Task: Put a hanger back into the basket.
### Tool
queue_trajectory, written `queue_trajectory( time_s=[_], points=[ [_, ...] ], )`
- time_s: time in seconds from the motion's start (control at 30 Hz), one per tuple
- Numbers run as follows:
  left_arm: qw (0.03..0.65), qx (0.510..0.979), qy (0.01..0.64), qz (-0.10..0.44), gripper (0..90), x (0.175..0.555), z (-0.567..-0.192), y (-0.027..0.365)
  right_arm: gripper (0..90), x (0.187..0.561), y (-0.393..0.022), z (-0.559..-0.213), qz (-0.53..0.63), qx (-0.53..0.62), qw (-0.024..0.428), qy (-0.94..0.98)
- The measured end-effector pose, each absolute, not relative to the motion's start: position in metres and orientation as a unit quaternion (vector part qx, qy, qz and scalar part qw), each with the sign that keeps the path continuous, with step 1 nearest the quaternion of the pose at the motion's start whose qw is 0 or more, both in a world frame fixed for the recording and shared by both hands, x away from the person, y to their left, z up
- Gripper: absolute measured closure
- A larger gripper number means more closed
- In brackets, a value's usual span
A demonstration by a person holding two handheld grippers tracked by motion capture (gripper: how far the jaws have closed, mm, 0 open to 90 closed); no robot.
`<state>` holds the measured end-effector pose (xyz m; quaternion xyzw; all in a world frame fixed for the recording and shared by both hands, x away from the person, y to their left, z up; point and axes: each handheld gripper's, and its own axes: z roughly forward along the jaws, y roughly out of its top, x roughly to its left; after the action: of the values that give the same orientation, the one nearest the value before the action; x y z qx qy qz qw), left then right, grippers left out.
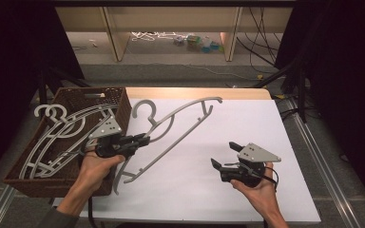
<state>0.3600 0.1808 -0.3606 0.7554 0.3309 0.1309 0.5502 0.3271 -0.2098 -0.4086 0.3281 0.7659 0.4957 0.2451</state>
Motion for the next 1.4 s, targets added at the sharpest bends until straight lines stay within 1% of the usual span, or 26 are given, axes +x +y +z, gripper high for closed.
queue_trajectory(
  time_s=[0.03, 0.13, 0.2, 0.3, 0.37, 0.43, 0.47, 0.57, 0.6, 0.7, 0.73, 0.97, 1.1, 1.23, 1.4],
  points=[
    [0.55, 0.755, 0.331, 0.131, 79.6, 0.36, -0.361, 0.181, 18.4, 0.327, -0.21, -0.409, 0.496, 0.328, 0.245, 0.766],
    [0.571, 0.74, 0.338, 0.114, 79.6, 0.352, -0.344, 0.192, 18.4, 0.32, -0.213, -0.411, 0.499, 0.328, 0.24, 0.766],
    [0.575, 0.737, 0.336, 0.113, 79.6, 0.349, -0.336, 0.197, 18.3, 0.317, -0.215, -0.412, 0.503, 0.328, 0.238, 0.764],
    [0.582, 0.731, 0.34, 0.102, 79.6, 0.347, -0.325, 0.203, 18.1, 0.315, -0.216, -0.413, 0.505, 0.326, 0.243, 0.761],
    [0.583, 0.731, 0.338, 0.108, 79.6, 0.347, -0.318, 0.208, 18.1, 0.314, -0.216, -0.414, 0.506, 0.325, 0.245, 0.761],
    [0.584, 0.73, 0.334, 0.12, 79.6, 0.346, -0.311, 0.215, 18.1, 0.312, -0.216, -0.415, 0.503, 0.328, 0.236, 0.764],
    [0.583, 0.729, 0.336, 0.123, 79.6, 0.346, -0.308, 0.219, 18.1, 0.312, -0.216, -0.417, 0.507, 0.327, 0.245, 0.759],
    [0.585, 0.725, 0.341, 0.127, 79.6, 0.347, -0.304, 0.227, 18.1, 0.312, -0.217, -0.418, 0.509, 0.324, 0.241, 0.76],
    [0.583, 0.721, 0.349, 0.136, 79.6, 0.347, -0.299, 0.233, 17.9, 0.31, -0.218, -0.418, 0.505, 0.329, 0.239, 0.762],
    [0.579, 0.721, 0.354, 0.142, 79.6, 0.349, -0.295, 0.24, 17.7, 0.309, -0.219, -0.418, 0.505, 0.332, 0.235, 0.761],
    [0.579, 0.72, 0.355, 0.142, 79.5, 0.35, -0.294, 0.242, 17.4, 0.309, -0.219, -0.418, 0.509, 0.328, 0.245, 0.757],
    [0.574, 0.717, 0.366, 0.146, 79.6, 0.358, -0.288, 0.252, 17.2, 0.308, -0.22, -0.42, 0.508, 0.333, 0.237, 0.759],
    [0.569, 0.718, 0.371, 0.152, 79.6, 0.361, -0.284, 0.258, 17.1, 0.308, -0.22, -0.42, 0.51, 0.328, 0.245, 0.756],
    [0.565, 0.714, 0.382, 0.157, 79.6, 0.366, -0.281, 0.267, 16.8, 0.308, -0.22, -0.421, 0.505, 0.334, 0.237, 0.76],
    [0.563, 0.708, 0.393, 0.163, 79.5, 0.369, -0.28, 0.278, 16.8, 0.308, -0.22, -0.422, 0.507, 0.331, 0.243, 0.758]
  ],
)
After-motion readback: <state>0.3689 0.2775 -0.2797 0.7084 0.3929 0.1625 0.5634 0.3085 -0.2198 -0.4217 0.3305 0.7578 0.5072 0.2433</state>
